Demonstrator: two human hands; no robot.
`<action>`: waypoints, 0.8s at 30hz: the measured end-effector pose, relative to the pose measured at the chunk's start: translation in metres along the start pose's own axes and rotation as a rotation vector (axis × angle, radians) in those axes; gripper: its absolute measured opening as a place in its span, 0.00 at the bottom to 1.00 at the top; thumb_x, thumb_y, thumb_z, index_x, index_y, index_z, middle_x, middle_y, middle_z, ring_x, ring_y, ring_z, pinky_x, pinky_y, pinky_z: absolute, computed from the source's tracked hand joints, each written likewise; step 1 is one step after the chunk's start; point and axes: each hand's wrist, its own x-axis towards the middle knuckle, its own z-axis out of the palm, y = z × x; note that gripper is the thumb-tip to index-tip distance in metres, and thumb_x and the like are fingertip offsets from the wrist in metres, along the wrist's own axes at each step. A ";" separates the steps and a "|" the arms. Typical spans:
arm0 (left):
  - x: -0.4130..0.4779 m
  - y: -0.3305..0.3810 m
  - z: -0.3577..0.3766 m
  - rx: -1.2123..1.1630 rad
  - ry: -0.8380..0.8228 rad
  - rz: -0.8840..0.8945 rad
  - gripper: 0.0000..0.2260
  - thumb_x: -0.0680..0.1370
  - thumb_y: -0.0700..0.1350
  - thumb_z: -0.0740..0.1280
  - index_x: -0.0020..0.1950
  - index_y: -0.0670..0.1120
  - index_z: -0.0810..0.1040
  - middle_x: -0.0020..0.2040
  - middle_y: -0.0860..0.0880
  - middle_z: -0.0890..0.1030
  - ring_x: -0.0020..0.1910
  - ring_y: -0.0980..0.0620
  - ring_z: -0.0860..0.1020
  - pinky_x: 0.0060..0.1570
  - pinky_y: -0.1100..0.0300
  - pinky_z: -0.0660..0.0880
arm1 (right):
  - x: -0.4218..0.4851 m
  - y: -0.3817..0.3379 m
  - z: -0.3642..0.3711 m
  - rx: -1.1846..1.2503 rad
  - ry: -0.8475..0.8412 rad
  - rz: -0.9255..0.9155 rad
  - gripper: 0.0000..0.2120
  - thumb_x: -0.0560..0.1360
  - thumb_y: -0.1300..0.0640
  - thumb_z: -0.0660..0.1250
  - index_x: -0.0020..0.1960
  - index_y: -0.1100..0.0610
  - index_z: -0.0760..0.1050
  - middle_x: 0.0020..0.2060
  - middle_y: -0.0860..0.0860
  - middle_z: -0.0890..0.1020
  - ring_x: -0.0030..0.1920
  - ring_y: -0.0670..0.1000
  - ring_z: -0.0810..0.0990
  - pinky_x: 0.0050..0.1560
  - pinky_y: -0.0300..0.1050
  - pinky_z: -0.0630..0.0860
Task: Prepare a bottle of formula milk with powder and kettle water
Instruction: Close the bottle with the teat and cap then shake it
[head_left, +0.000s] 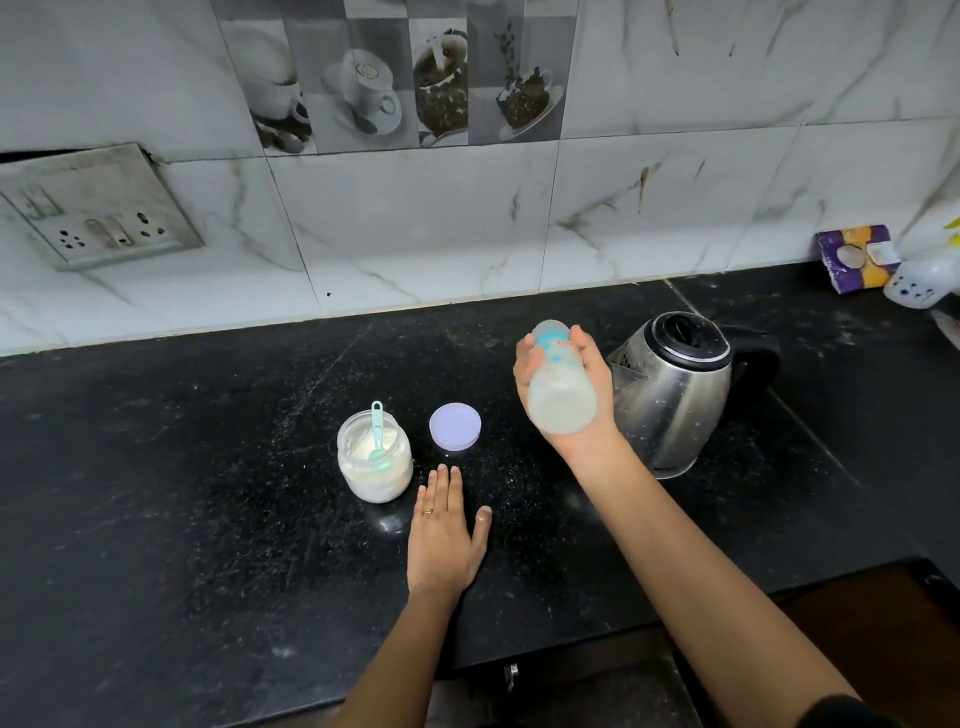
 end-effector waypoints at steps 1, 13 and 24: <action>0.000 0.000 0.000 0.003 -0.002 -0.002 0.34 0.77 0.63 0.42 0.78 0.44 0.49 0.79 0.45 0.50 0.77 0.51 0.45 0.74 0.59 0.38 | -0.004 0.004 0.003 -0.096 -0.029 0.023 0.21 0.60 0.61 0.78 0.49 0.66 0.76 0.39 0.58 0.79 0.31 0.55 0.80 0.30 0.47 0.79; 0.000 0.001 -0.001 0.003 0.001 0.008 0.30 0.81 0.58 0.50 0.78 0.44 0.47 0.79 0.45 0.49 0.77 0.51 0.44 0.74 0.59 0.39 | -0.008 0.008 0.009 -0.346 -0.187 -0.049 0.17 0.67 0.55 0.72 0.53 0.60 0.78 0.43 0.56 0.79 0.32 0.52 0.77 0.32 0.44 0.78; 0.003 -0.002 0.005 0.030 0.005 0.007 0.33 0.78 0.62 0.43 0.78 0.43 0.49 0.78 0.45 0.50 0.77 0.51 0.46 0.74 0.59 0.38 | -0.007 0.014 0.003 -0.322 -0.103 -0.070 0.24 0.59 0.57 0.78 0.53 0.57 0.76 0.39 0.56 0.78 0.29 0.52 0.76 0.28 0.42 0.77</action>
